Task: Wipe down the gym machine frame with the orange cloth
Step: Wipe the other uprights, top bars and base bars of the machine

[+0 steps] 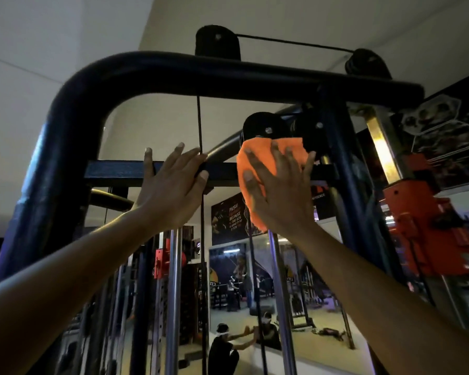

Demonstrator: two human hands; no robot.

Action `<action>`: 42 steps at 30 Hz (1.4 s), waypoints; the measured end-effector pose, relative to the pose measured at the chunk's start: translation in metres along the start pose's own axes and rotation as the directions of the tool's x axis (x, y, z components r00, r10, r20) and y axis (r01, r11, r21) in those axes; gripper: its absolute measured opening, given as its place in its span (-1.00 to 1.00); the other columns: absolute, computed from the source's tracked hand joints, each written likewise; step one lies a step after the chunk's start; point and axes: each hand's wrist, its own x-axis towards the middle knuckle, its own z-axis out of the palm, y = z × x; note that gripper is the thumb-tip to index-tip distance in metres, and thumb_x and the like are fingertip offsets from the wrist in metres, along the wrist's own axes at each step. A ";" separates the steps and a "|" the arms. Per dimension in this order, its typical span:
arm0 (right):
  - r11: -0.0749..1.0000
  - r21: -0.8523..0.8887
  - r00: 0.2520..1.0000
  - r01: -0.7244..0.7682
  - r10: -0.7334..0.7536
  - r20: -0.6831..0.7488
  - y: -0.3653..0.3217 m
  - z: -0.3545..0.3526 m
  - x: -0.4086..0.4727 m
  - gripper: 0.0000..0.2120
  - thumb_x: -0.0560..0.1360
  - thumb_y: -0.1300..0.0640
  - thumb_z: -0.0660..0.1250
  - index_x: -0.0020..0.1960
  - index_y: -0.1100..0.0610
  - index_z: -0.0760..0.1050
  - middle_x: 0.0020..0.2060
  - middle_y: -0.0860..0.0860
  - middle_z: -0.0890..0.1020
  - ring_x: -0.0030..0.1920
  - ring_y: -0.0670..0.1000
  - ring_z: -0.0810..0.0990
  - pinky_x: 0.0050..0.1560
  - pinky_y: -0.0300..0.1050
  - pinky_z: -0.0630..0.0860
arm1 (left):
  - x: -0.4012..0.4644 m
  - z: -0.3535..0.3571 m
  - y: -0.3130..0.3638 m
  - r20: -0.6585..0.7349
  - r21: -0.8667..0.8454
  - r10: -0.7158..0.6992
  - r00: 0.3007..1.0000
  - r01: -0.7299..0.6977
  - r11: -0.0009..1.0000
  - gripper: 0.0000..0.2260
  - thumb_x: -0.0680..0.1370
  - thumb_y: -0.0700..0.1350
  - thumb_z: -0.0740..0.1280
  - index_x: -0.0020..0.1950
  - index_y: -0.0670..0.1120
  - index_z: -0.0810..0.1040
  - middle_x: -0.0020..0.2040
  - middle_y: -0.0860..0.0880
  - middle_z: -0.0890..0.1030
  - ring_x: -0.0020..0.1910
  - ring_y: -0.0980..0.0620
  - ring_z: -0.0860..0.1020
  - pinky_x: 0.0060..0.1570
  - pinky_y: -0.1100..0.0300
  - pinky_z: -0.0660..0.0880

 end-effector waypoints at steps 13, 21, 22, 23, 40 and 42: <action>0.975 0.222 1.000 0.016 -0.013 -0.014 0.038 -0.014 0.060 -0.47 0.78 -0.15 0.12 0.70 -0.05 0.17 0.72 0.15 0.14 0.70 0.32 0.15 0.59 0.43 0.23 | 0.060 0.007 0.066 -0.054 -0.249 0.100 0.994 -0.110 0.962 -0.49 0.79 0.08 0.06 0.73 -0.04 0.17 0.72 -0.08 0.23 0.72 -0.06 0.13 0.67 -0.14 -0.02; 0.980 0.194 0.997 0.030 -0.043 0.064 0.037 0.003 0.045 -0.38 0.78 -0.22 -0.19 0.79 -0.06 -0.08 0.77 0.07 -0.11 0.76 0.18 -0.20 0.72 0.30 -0.21 | 0.083 0.008 0.072 -0.007 -0.383 -0.033 0.999 0.028 0.923 -0.58 0.81 -0.07 0.11 0.68 -0.07 0.29 0.55 -0.14 0.47 0.45 -0.09 0.48 0.12 0.24 0.35; 0.979 0.202 0.996 0.003 -0.020 0.081 0.036 0.004 0.064 -0.39 0.78 -0.21 -0.18 0.79 -0.06 -0.11 0.77 0.07 -0.13 0.75 0.19 -0.22 0.72 0.32 -0.22 | 0.085 0.008 0.073 -0.012 -0.400 -0.043 0.999 0.035 0.916 -0.59 0.81 -0.09 0.10 0.67 -0.06 0.32 0.53 -0.14 0.50 0.43 -0.07 0.49 0.04 0.33 0.32; 0.977 0.213 0.995 -0.028 0.006 0.102 0.034 0.005 0.082 -0.40 0.80 -0.20 -0.15 0.79 -0.06 -0.13 0.77 0.07 -0.14 0.75 0.21 -0.22 0.71 0.33 -0.21 | 0.087 0.008 0.073 -0.022 -0.418 -0.064 0.998 0.049 0.907 -0.60 0.81 -0.11 0.09 0.66 -0.05 0.34 0.51 -0.13 0.52 0.39 -0.04 0.50 -0.02 0.41 0.29; 0.977 0.213 0.997 0.004 -0.022 0.079 0.038 0.006 0.093 -0.36 0.73 -0.25 -0.13 0.78 -0.12 -0.01 0.77 0.07 -0.04 0.76 0.22 -0.09 0.72 0.30 -0.15 | 0.072 0.012 0.073 -0.038 -0.129 0.020 0.999 -0.024 0.991 -0.49 0.79 0.10 0.12 0.75 0.07 0.14 0.65 -0.01 0.38 0.58 -0.05 0.37 0.48 -0.03 0.33; 0.975 0.218 0.996 0.043 -0.059 0.072 0.039 0.004 0.069 -0.35 0.73 -0.28 -0.14 0.78 -0.13 -0.02 0.77 0.05 -0.06 0.76 0.19 -0.13 0.72 0.28 -0.15 | 0.069 0.014 0.071 -0.053 -0.122 0.034 0.998 -0.040 0.992 -0.50 0.79 0.11 0.12 0.74 0.05 0.17 0.64 -0.03 0.39 0.58 -0.05 0.38 0.47 -0.02 0.33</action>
